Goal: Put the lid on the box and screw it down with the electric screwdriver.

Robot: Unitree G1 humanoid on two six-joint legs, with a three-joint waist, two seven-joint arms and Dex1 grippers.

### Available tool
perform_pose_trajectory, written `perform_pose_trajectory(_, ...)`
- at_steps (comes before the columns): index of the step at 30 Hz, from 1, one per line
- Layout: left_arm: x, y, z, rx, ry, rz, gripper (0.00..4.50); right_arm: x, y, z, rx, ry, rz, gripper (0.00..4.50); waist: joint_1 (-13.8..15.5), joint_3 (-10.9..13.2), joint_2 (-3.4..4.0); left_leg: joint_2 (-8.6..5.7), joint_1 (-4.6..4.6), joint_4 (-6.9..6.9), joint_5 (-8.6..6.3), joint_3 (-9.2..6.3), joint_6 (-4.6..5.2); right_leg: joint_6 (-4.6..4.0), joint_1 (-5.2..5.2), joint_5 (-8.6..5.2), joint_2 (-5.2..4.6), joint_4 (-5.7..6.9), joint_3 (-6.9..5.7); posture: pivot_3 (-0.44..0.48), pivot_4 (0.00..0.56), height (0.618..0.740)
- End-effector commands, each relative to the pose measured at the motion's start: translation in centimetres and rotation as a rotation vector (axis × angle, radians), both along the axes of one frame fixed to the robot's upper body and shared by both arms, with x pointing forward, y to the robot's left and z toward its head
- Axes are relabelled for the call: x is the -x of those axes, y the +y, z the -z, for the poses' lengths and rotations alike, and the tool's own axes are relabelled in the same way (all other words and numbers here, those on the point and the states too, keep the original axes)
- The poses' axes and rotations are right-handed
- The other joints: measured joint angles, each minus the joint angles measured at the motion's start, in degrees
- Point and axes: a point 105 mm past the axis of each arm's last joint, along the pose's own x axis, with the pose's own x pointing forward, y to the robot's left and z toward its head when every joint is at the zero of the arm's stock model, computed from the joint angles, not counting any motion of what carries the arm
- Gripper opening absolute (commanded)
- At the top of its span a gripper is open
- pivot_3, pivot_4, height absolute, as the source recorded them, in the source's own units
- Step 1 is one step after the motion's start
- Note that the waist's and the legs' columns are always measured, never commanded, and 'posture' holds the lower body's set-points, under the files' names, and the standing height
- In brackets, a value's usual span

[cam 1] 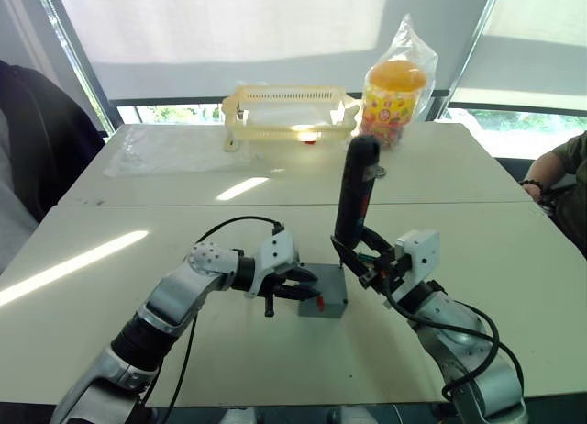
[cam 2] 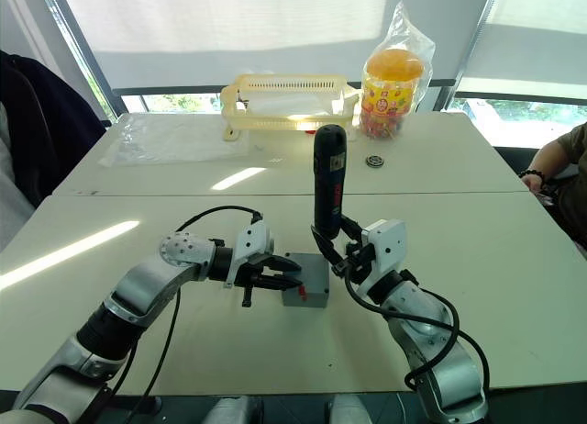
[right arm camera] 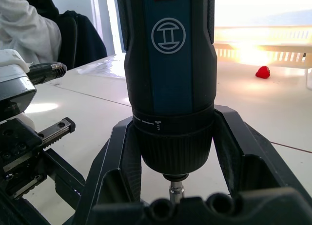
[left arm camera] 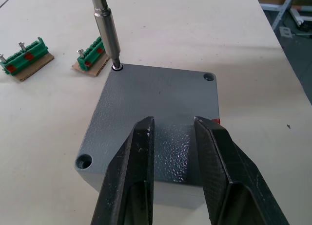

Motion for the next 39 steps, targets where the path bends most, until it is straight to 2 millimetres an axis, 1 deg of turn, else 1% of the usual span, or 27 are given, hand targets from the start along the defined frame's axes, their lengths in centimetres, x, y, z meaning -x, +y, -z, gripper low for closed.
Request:
perform_pose_trajectory(1,-0.1,0.2,0.7,-0.031,0.019,-0.01,1.25,-0.1,-1.0,5.1,0.037,0.214,0.047,1.66,0.0,0.0,0.0,0.0,0.0,-0.01,0.0,0.0,0.0,0.0,0.0,0.0,0.0,-0.02,0.0,0.0,0.15,0.74)
perform_pose_trajectory(9,-0.1,0.2,0.7,-0.031,0.019,-0.007,1.25,-0.2,-1.1,5.0,0.04,0.204,0.05,1.66,0.0,-0.1,-0.03,0.03,0.0,-0.05,0.0,-0.04,-0.01,0.0,0.01,0.0,-0.04,-0.07,0.0,0.0,0.15,0.74)
perform_pose_trajectory(23,-0.1,0.1,0.9,-0.034,0.022,-0.006,1.25,-0.4,-1.2,4.0,0.047,0.16,0.056,1.66,0.0,-0.1,-0.03,0.09,0.0,-0.11,-0.01,-0.11,-0.02,0.0,-0.01,0.0,-0.13,-0.14,0.02,0.0,0.15,0.74)
perform_pose_trajectory(26,-0.1,0.1,0.9,-0.034,0.023,-0.005,1.25,-0.5,-1.4,3.5,0.047,0.143,0.062,1.66,0.0,-0.1,-0.03,0.07,0.0,-0.12,-0.01,-0.11,-0.02,0.0,-0.02,0.0,-0.2,-0.15,0.01,0.0,0.15,0.74)
perform_pose_trajectory(30,-0.2,0.0,1.1,-0.036,0.024,-0.003,1.25,-0.8,-1.7,2.4,0.04,0.108,0.079,1.66,0.0,0.0,-0.02,0.0,-0.02,-0.12,-0.01,-0.08,-0.02,0.01,-0.04,-0.01,-0.33,-0.18,0.0,0.0,0.15,0.74)
perform_pose_trajectory(33,-0.2,-0.1,1.1,-0.036,0.026,-0.002,1.25,-0.8,-1.9,0.6,0.026,0.058,0.088,1.66,0.1,0.0,0.0,-0.02,-0.05,-0.12,-0.01,-0.08,-0.02,0.0,-0.06,-0.01,-0.36,-0.23,0.01,0.0,0.15,0.74)
perform_pose_trajectory(35,-0.3,0.0,1.2,-0.038,0.026,-0.003,1.25,-0.7,-2.0,-1.8,0.005,0.002,0.084,1.66,0.1,0.0,0.06,-0.03,-0.09,-0.12,-0.01,-0.08,-0.02,0.0,-0.1,-0.01,-0.38,-0.27,0.01,0.0,0.15,0.74)
perform_pose_trajectory(36,-0.3,0.1,1.2,-0.04,0.024,-0.003,1.25,-0.5,-1.9,-3.7,-0.014,-0.034,0.071,1.66,0.2,0.1,0.07,-0.04,-0.14,-0.12,-0.01,-0.07,-0.02,0.0,-0.1,0.0,-0.39,-0.27,0.01,0.0,0.15,0.74)
perform_pose_trajectory(38,-0.3,0.3,1.0,-0.042,0.021,-0.004,1.25,0.0,-1.7,-6.6,-0.037,-0.079,0.038,1.66,0.1,0.2,0.26,-0.06,-0.39,-0.09,0.0,-0.06,-0.02,-0.03,-0.33,0.03,-0.4,-0.25,0.02,0.0,0.15,0.74)
perform_pose_trajectory(39,-0.3,0.4,0.9,-0.042,0.02,-0.004,1.25,0.1,-1.6,-7.4,-0.042,-0.084,0.027,1.66,0.2,0.3,0.35,-0.06,-0.56,-0.04,0.01,-0.06,-0.02,-0.07,-0.47,0.07,-0.4,-0.25,0.02,0.0,0.15,0.74)
